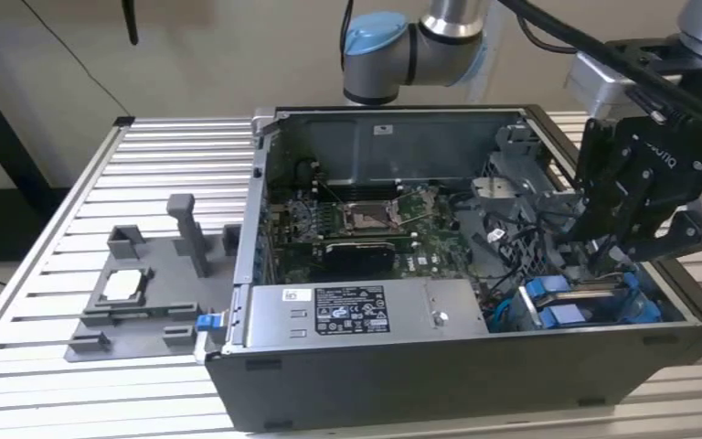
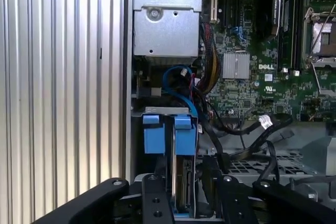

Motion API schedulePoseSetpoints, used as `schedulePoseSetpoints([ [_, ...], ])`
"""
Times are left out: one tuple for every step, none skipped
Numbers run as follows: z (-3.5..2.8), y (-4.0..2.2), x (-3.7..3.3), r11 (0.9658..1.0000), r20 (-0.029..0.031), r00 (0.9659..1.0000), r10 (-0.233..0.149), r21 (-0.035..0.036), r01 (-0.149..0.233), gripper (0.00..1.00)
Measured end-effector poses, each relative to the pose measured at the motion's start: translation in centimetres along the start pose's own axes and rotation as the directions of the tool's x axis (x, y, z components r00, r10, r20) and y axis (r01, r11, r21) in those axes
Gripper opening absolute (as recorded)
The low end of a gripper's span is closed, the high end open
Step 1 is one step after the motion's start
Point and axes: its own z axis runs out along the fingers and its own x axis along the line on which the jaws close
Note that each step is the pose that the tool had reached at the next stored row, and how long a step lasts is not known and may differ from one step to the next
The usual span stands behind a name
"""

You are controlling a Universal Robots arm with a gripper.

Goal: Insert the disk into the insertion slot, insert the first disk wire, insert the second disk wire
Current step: 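Insert the disk into the insertion slot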

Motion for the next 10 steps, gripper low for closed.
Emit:
schedulePoseSetpoints([
  [-0.11,0.0,-0.05,1.0,-0.0001,1.0,0.0,0.0052,0.0,0.41],
  [-0.12,0.0,-0.11,0.9999,0.0001,1.0,0.0,0.0164,0.0,0.41],
  [-0.13,0.01,-0.19,0.9995,-0.0001,1.0,-0.001,0.0326,0.001,0.41],
  [-0.13,0.02,-0.31,0.9988,-0.0001,1.0,-0.002,0.0495,0.002,0.41],
  [-0.12,0.03,-0.49,0.9976,0.0001,1.0,-0.002,0.0685,0.002,0.41],
  [-0.1,0.05,-0.71,0.9964,0.0004,1.0,-0.003,0.085,0.003,0.41],
  [-0.09,0.04,-1.04,0.9951,0.0004,1.0,-0.004,0.0989,0.004,0.41],
  [-0.09,0.04,-1.42,0.9938,0.0,1.0,-0.004,0.1112,0.004,0.41],
  [-0.06,0.04,-1.83,0.9925,0.0,1.0,-0.004,0.1223,0.004,0.41],
  [-0.04,0.04,-2.28,0.9911,-0.0001,1.0,-0.005,0.1328,0.005,0.41],
])
